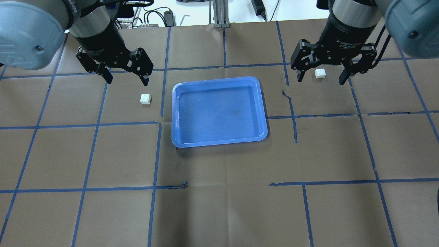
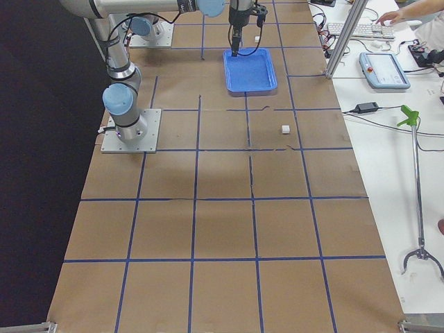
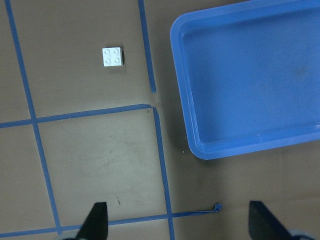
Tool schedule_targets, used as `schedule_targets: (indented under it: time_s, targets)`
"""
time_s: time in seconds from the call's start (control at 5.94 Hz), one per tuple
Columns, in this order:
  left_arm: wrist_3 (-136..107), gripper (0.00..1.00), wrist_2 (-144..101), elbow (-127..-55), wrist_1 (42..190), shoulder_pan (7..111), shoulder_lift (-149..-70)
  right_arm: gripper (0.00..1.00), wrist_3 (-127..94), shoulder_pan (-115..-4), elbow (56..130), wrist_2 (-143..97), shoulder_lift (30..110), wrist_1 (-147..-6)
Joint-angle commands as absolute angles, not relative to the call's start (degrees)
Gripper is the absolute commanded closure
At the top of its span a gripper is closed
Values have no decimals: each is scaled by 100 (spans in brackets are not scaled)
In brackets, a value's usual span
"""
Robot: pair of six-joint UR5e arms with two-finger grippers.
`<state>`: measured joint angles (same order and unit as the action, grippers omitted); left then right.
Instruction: Assemble white blocks and place on blue tray
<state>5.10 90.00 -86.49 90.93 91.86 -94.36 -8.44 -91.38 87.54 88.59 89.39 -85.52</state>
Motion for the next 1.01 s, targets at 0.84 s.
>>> schedule_targets:
  time_s: [0.84]
  targets:
    - [711,0,8912,-8841,8303,8482,-9998,0,-852,-9141,8754,8859,8938,-8552]
